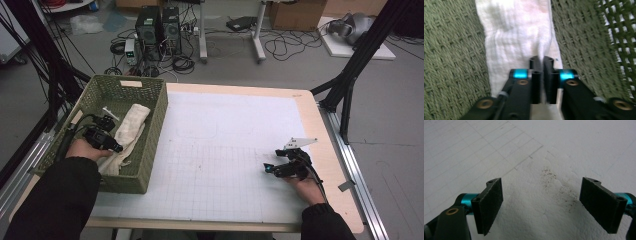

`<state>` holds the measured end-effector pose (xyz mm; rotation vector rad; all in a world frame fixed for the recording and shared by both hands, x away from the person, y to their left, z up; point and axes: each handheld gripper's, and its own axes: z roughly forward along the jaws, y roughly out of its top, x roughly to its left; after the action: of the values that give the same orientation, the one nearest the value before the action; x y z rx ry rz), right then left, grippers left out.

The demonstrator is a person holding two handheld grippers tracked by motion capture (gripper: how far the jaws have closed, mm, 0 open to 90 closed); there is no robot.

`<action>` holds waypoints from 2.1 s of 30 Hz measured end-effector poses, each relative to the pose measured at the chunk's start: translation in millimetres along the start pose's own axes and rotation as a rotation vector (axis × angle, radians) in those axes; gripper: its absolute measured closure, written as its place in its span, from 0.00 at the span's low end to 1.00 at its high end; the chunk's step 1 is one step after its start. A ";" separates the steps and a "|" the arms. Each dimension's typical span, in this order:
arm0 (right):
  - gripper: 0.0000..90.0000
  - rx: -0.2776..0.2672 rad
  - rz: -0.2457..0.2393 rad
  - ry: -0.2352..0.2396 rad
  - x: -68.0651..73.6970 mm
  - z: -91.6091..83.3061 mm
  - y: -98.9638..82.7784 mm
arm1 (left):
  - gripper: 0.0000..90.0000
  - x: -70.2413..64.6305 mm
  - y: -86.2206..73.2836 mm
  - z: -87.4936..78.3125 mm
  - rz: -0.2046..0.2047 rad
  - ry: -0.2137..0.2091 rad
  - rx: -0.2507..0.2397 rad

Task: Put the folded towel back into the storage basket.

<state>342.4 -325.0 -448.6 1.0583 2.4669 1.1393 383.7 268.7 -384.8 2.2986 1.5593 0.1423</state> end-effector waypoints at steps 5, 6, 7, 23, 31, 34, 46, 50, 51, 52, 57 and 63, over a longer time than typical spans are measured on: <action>0.20 0.001 0.004 -0.003 -0.2 0.7 0.3 | 0.97 6.1 4.6 2.8 -0.088 -0.043 -0.096; 0.20 0.004 -0.003 -0.001 -0.5 1.2 0.5 | 0.96 6.3 4.7 7.0 -0.093 -0.064 -0.083; 0.20 0.006 -0.003 -0.001 -0.1 1.3 0.7 | 0.95 5.7 4.4 12.3 -0.092 -0.079 -0.051; 0.20 0.005 -0.001 0.004 -0.6 1.2 0.4 | 0.62 -7.1 2.0 -6.3 0.038 -0.047 0.110; 0.20 0.003 0.003 0.004 -1.0 0.7 0.3 | 0.97 -4.8 -0.1 -6.2 0.036 -0.108 0.099; 0.20 0.004 0.003 0.002 -1.0 0.8 0.4 | 0.97 -0.8 2.2 -12.8 0.001 -0.131 0.026; 0.20 0.008 -0.002 0.001 -0.3 1.4 1.0 | 0.74 -18.4 -1.6 18.4 0.063 -0.132 0.123; 0.20 0.008 -0.001 0.002 -0.2 1.2 1.1 | 0.88 -27.3 -1.1 17.8 0.156 -0.027 0.132; 0.20 0.007 -0.001 0.003 -0.2 1.2 1.1 | 0.90 -30.6 0.1 17.7 0.172 0.001 0.142; 0.21 0.007 -0.001 0.001 -0.3 1.2 1.1 | 0.91 -34.3 1.8 17.4 0.201 0.041 0.155; 0.20 0.003 0.001 0.003 -0.7 0.4 1.1 | 0.92 -37.1 8.7 13.1 0.226 0.232 0.103; 0.21 0.004 0.002 0.003 -0.9 1.0 1.1 | 0.90 -31.1 9.7 19.7 0.160 0.121 0.102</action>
<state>344.1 -324.6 -448.6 1.0619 2.4721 1.1374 385.7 232.4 -396.2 2.5378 1.4678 0.2518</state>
